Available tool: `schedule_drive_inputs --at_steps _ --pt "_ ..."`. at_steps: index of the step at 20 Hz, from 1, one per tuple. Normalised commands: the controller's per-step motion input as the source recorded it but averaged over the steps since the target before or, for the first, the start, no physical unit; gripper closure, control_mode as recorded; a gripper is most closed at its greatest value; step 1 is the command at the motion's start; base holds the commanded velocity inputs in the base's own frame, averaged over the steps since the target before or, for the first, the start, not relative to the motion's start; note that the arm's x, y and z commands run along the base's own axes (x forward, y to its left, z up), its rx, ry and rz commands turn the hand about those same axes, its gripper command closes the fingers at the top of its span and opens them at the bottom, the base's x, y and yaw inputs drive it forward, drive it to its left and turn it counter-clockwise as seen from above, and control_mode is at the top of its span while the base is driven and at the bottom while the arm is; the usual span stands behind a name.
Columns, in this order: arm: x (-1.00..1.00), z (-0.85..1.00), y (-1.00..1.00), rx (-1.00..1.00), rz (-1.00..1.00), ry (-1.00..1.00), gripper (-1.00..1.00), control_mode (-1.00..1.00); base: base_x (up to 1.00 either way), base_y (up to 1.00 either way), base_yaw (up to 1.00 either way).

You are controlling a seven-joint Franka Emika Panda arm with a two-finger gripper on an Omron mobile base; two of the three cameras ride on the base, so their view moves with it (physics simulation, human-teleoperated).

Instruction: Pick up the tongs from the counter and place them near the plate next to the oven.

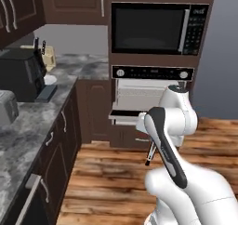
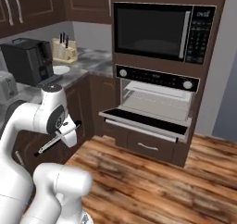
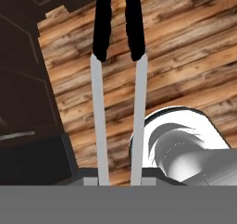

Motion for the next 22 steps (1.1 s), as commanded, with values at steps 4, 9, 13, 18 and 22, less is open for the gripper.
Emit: schedule_drive_inputs --at_steps 4,9,13,18,22 --pt "0.0 0.0 0.0 0.0 0.0 0.0 1.0 1.0 0.85 0.41 0.03" --pt "0.0 0.0 0.0 0.0 0.0 0.0 1.0 1.0 0.73 0.6 0.0" --pt "0.0 0.0 0.0 0.0 0.0 0.0 1.0 1.0 0.89 0.31 0.02" --pt "0.0 0.0 0.0 0.0 0.0 0.0 1.0 1.0 0.92 -0.01 0.11" --pt "0.0 0.0 0.0 0.0 0.0 0.0 1.0 1.0 0.69 0.22 0.16"
